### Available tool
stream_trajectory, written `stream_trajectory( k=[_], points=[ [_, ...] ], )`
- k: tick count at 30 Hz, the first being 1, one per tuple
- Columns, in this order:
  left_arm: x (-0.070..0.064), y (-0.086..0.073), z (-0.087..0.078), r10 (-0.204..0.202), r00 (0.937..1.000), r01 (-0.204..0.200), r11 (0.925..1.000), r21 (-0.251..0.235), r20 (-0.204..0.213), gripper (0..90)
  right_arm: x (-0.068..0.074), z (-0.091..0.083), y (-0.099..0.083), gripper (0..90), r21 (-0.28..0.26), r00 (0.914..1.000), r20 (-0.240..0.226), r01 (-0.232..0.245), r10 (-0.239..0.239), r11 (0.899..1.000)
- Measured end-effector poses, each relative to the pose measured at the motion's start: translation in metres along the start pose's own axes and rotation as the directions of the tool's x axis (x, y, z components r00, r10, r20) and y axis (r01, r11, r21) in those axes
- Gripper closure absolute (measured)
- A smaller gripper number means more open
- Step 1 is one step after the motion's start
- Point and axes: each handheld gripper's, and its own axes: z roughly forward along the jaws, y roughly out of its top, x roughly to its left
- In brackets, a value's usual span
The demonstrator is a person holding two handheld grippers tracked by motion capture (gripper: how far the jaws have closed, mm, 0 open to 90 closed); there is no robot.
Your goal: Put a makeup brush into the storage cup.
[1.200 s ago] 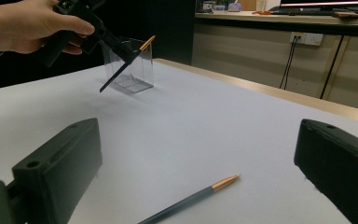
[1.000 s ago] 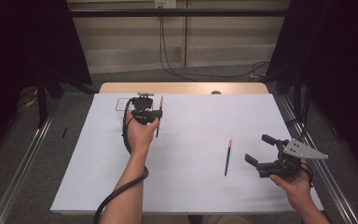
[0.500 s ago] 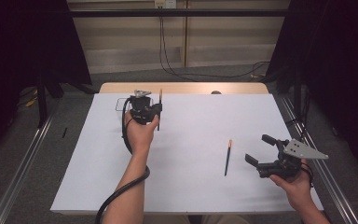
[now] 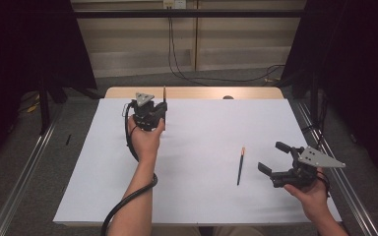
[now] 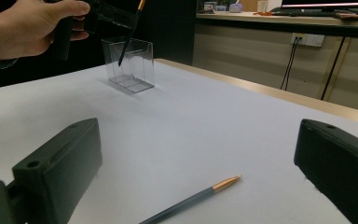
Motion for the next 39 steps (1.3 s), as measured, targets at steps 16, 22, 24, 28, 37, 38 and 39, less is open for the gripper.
stream_trajectory(
  k=[16,22,24,28,37,38,39],
  points=[
    [-0.003,0.008,0.003,0.002,0.9999,-0.001,0.9957,-0.092,0.015,83.7,-0.002,-0.001,0.0,0.3,0.001,1.0,0.003,-0.004,0.004,1.0],
    [-0.001,0.01,0.003,-0.015,0.9998,0.016,0.9919,-0.126,0.012,83.7,-0.002,-0.001,0.0,0.3,0.0,1.0,0.003,-0.003,0.003,1.0],
    [0.001,0.01,0.002,-0.012,0.9999,0.012,0.9907,-0.135,0.005,83.7,-0.002,-0.001,0.0,0.3,-0.001,1.0,0.004,-0.002,0.002,1.0],
    [0.005,0.011,0.0,-0.013,0.9999,0.013,0.9878,-0.155,0.002,83.7,-0.003,-0.002,0.0,0.3,0.0,1.0,0.005,0.001,-0.001,1.0],
    [0.014,0.012,-0.005,-0.02,0.9995,0.015,0.9846,-0.174,-0.023,83.7,-0.003,-0.002,0.001,0.3,-0.003,1.0,0.004,0.001,-0.001,1.0],
    [0.015,0.012,-0.006,-0.021,0.9995,0.016,0.9844,-0.175,-0.023,83.7,-0.003,-0.002,0.001,0.3,-0.004,1.0,0.004,0.001,-0.001,1.0],
    [0.016,0.012,-0.007,-0.024,0.9994,0.019,0.9838,-0.178,-0.027,83.7,-0.003,-0.002,0.001,0.3,-0.004,1.0,0.004,0.0,0.0,1.0]
  ],
)
